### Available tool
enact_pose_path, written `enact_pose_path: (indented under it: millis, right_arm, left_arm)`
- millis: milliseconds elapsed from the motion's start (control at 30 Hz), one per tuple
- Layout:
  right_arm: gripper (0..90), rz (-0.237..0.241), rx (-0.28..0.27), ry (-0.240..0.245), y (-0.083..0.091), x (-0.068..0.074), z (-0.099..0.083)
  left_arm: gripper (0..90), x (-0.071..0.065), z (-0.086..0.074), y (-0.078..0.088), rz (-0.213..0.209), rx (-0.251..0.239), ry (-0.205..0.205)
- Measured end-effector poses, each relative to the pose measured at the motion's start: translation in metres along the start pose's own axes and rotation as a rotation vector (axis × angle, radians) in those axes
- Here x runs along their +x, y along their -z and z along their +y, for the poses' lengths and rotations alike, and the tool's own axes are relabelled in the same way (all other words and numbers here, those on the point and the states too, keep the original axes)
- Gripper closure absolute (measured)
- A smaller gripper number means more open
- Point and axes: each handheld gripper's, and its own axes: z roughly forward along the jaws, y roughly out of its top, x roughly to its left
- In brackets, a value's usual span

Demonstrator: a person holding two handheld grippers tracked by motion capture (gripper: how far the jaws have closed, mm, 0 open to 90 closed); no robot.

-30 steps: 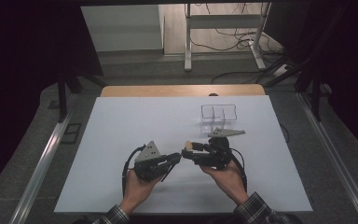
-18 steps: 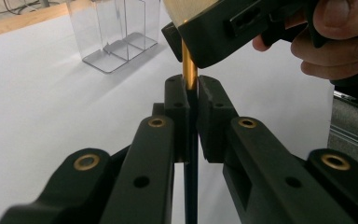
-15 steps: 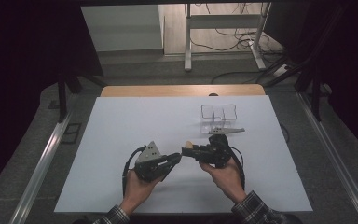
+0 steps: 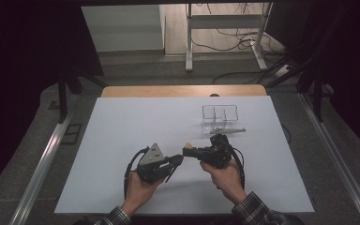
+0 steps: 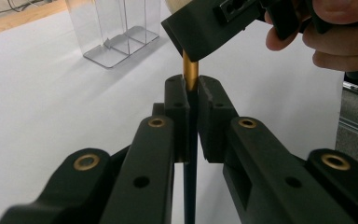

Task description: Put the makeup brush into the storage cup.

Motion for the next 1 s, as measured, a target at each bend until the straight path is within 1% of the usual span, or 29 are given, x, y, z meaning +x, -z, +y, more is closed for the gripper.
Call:
enact_pose_path:
  millis: [67, 167, 200, 233, 267, 300, 333, 400, 467, 500, 533, 567, 633, 667, 700, 800, 1000]
  right_arm:
    - [85.0, -0.005, 0.000, -0.005, 0.000, 0.001, 0.000]
    - [85.0, -0.011, -0.004, 0.008, 0.000, 0.002, 0.000]
    - [85.0, -0.017, -0.005, 0.016, 0.000, 0.002, 0.000]
    - [85.1, -0.035, -0.009, 0.031, 0.001, 0.003, 0.000]
    - [85.1, -0.035, -0.009, 0.031, 0.001, 0.003, 0.000]
    - [85.1, -0.037, -0.010, 0.032, 0.002, 0.002, 0.000]
    - [85.1, -0.037, -0.010, 0.032, 0.002, 0.002, 0.000]
    - [85.0, -0.042, -0.013, 0.033, 0.004, 0.001, 0.001]
    - [85.0, -0.043, -0.012, 0.034, 0.005, 0.000, 0.000]
    - [85.0, -0.044, -0.012, 0.035, 0.005, 0.000, 0.000]
    - [85.0, -0.047, -0.011, 0.036, 0.006, -0.001, 0.000]
    - [85.0, -0.048, -0.012, 0.039, 0.006, -0.001, 0.000]
    - [85.0, -0.047, -0.014, 0.043, 0.007, -0.001, 0.000]
    - [85.0, -0.052, -0.016, 0.052, 0.008, 0.000, 0.000]
    - [85.0, -0.053, -0.018, 0.057, 0.009, 0.000, 0.001]
    - [85.0, -0.061, -0.016, 0.068, 0.011, 0.000, 0.001]
    - [85.0, -0.090, -0.015, 0.103, 0.014, 0.000, 0.002]
  left_arm:
    - [82.9, 0.000, 0.000, 0.000, 0.000, 0.000, 0.000]
    - [81.1, 0.000, 0.000, 0.000, 0.012, 0.002, -0.007]
    - [76.3, 0.000, 0.000, 0.000, 0.021, 0.005, -0.006]
    - [60.3, 0.001, 0.000, 0.000, 0.028, 0.005, 0.000]
    - [60.3, 0.002, 0.001, 0.001, 0.034, 0.009, 0.003]
    - [46.7, 0.002, 0.001, 0.001, 0.045, 0.013, 0.009]
    - [46.7, 0.003, 0.002, 0.001, 0.048, 0.022, 0.016]
    - [34.4, 0.006, 0.002, 0.003, 0.037, 0.024, 0.034]
    - [23.3, 0.009, 0.003, 0.003, 0.016, 0.047, 0.050]
    - [19.8, 0.010, 0.002, 0.003, 0.013, 0.053, 0.050]
    - [18.7, 0.011, 0.002, 0.004, 0.004, 0.062, 0.051]
    - [15.7, 0.012, 0.001, 0.004, -0.003, 0.077, 0.056]
    - [10.4, 0.012, -0.001, 0.005, 0.000, 0.101, 0.062]
    - [8.6, 0.013, -0.001, 0.006, -0.003, 0.109, 0.063]
    - [6.6, 0.014, -0.002, 0.007, -0.004, 0.111, 0.073]
    - [5.0, 0.017, -0.003, 0.013, -0.008, 0.116, 0.093]
    - [2.4, 0.021, -0.007, 0.024, 0.012, 0.129, 0.081]
